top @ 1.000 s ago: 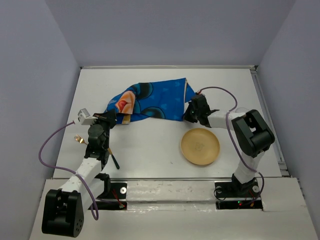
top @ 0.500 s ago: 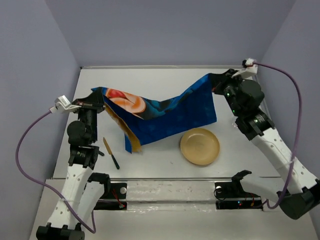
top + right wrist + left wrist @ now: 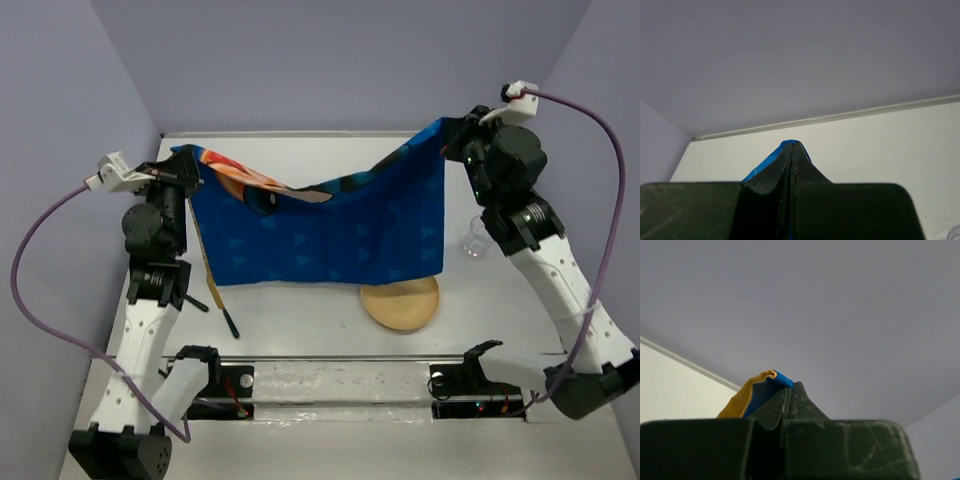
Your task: Set the dinner table for one person
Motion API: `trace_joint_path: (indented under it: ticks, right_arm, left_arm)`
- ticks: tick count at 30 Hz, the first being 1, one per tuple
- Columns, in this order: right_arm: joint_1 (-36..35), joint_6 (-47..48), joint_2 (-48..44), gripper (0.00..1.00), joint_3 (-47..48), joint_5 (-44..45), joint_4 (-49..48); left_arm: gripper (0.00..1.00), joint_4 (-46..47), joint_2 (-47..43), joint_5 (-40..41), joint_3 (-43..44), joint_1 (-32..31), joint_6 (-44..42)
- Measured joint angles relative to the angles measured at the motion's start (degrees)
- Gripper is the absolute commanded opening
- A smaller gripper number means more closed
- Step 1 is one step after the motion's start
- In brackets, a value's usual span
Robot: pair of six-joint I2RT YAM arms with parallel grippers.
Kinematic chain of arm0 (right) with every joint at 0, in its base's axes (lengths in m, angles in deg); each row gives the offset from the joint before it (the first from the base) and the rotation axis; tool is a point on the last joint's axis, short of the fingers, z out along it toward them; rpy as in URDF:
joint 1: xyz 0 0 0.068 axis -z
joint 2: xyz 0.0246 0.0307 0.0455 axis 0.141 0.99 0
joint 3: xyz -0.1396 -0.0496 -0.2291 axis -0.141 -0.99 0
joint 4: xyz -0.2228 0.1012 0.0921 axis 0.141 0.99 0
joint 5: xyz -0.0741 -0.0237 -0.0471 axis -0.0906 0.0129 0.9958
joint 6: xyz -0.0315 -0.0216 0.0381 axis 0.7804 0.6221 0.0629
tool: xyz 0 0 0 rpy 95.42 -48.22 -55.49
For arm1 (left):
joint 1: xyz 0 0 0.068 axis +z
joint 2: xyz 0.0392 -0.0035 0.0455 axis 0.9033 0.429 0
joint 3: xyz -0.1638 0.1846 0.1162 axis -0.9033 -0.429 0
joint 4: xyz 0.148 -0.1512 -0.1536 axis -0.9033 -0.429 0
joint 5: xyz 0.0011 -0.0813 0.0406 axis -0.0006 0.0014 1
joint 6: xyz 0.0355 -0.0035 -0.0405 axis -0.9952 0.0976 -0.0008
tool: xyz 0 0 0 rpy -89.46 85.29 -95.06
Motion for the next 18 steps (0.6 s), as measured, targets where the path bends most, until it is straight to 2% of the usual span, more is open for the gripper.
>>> trace_joint_path:
  ticks: [6,8,11,15,18]
  right_arm:
    - [8.8,-0.3,16.8,0.0,12.7,-7.2,1.7]
    - [11.4,-0.9,21.7,0.0,17.0,-9.5,2.5]
    - [15.2,-2.2,29.3,0.0,25.7,-13.3,5.5]
    - [17.6,-3.1,32.5,0.0,31.5,-16.3,7.9]
    - [18.0,-3.7,31.0,0.0,32.1,-17.7,8.2]
  left_arm:
    - [0.0,-1.9,17.1,-4.6,11.0,4.1,0.5]
    - [0.0,-3.7,24.9,-6.8,17.6,5.9,0.8]
    - [0.0,-5.6,31.5,-8.9,24.4,7.4,1.0]
    - [0.0,-8.8,34.1,-10.6,30.8,8.0,0.9]
    - [0.0,-7.9,33.3,-11.5,33.1,8.0,0.3]
